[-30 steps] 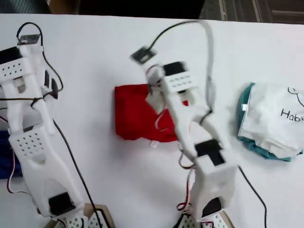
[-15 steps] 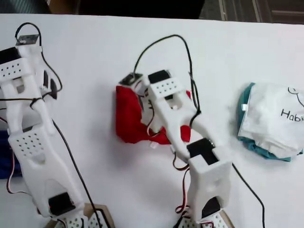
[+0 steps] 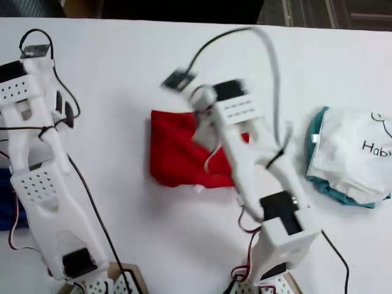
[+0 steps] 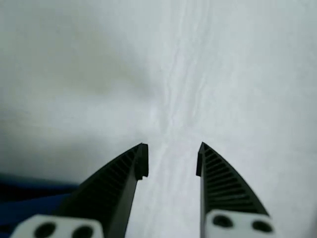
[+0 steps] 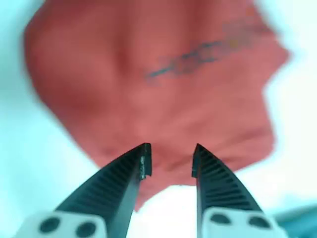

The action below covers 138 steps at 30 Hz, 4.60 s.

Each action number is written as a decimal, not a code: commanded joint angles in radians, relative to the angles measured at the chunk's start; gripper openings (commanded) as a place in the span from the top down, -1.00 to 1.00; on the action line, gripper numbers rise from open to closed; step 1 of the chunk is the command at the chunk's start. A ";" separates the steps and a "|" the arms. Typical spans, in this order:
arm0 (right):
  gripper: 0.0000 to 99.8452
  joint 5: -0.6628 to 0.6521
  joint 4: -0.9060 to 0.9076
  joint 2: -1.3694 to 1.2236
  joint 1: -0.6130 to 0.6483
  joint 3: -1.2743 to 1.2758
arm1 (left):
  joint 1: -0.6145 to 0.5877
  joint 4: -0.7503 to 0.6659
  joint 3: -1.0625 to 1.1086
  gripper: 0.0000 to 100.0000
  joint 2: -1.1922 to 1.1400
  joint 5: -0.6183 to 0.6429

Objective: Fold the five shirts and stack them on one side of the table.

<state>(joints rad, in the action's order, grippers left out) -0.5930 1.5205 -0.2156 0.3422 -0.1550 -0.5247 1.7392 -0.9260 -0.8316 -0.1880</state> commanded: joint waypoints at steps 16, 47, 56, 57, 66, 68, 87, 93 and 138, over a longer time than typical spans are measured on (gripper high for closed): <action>0.68 -0.011 -0.125 -0.280 -0.170 -0.140 | -0.018 -0.002 -0.005 0.63 0.011 -0.032; 0.94 -0.023 -0.065 -0.427 -0.180 -0.358 | -0.018 -0.005 -0.005 0.63 0.011 -0.031; 0.96 -0.025 0.116 -0.433 -0.173 -0.641 | -0.017 -0.005 -0.005 0.63 0.011 -0.031; 0.96 -0.028 0.117 -0.435 -0.173 -0.661 | -0.017 -0.005 -0.005 0.63 0.011 -0.031; 0.96 -0.029 -0.012 -0.450 -0.159 -0.698 | -0.014 -0.005 -0.012 0.63 0.011 -0.031; 0.96 -0.032 -0.036 -0.478 -0.145 -0.709 | -0.014 -0.005 -0.007 0.63 0.011 -0.031; 0.62 -0.109 0.036 -0.599 -0.137 -0.990 | 0.115 0.023 -0.018 0.63 0.025 -0.028; 0.80 0.095 0.059 -0.621 -0.140 -1.033 | 0.318 0.046 -0.022 0.63 0.025 0.000; 0.96 0.176 -0.035 -0.944 -0.177 -1.026 | 0.786 -0.281 0.796 0.95 0.345 0.290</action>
<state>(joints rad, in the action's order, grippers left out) -0.4242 1.5159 -1.1546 0.1718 -1.1584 0.2578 1.4799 -0.1557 -0.5416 0.0667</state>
